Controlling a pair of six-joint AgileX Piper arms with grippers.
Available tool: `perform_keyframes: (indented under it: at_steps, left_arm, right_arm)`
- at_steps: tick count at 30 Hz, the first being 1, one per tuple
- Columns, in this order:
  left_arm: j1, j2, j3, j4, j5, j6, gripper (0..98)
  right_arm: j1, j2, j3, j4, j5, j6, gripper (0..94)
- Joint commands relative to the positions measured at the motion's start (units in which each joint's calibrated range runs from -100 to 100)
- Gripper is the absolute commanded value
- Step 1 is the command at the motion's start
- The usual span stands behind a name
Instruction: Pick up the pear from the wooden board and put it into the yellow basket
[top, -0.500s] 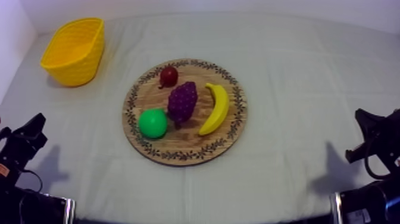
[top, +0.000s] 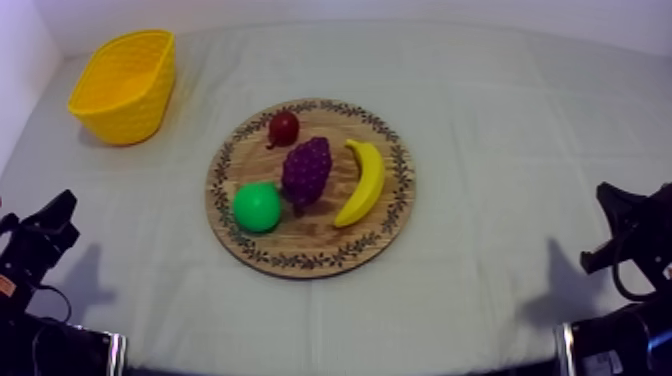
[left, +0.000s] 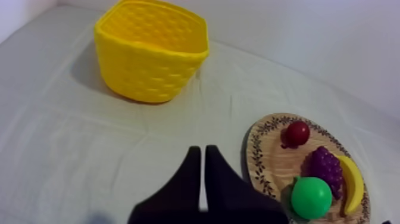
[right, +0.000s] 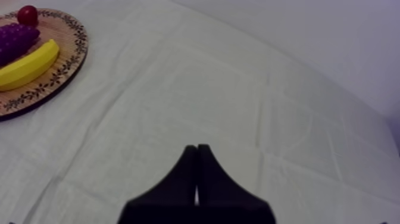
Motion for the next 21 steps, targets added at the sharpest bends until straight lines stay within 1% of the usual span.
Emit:
perform_keyframes:
  at_steps: [1,6,9,11,14,16,17,21]
  left_arm:
    - [0.0,0.0,0.0,0.02,0.0,0.0,0.1]
    - [0.0,0.0,0.0,0.02,0.0,-0.1,0.1]
    - [0.2,0.0,-0.4,0.16,1.2,0.3,0.0]
    - [0.9,0.0,-0.8,0.30,2.2,1.0,0.0]
    - [2.8,0.1,-1.2,0.76,3.1,0.9,0.0]
    - [3.9,1.2,-1.5,1.94,3.3,-0.2,0.0]
    - [4.2,2.2,-1.6,2.90,3.2,-1.1,0.0]
    - [4.1,8.5,-3.3,8.09,2.9,-6.1,0.0]
  right_arm:
    - [0.0,0.0,0.0,0.0,0.0,0.0,0.2]
    - [0.0,0.0,0.0,0.0,0.0,0.0,0.2]
    - [0.0,0.0,0.0,0.0,0.0,0.0,0.2]
    - [0.0,0.0,0.0,0.0,0.0,0.0,0.2]
    - [0.0,0.0,0.0,0.0,0.0,0.0,0.2]
    - [0.0,0.0,0.0,0.0,0.0,0.0,0.2]
    - [0.0,0.0,0.0,0.0,0.0,0.0,0.2]
    - [0.0,0.0,0.0,0.0,0.0,0.0,0.2]
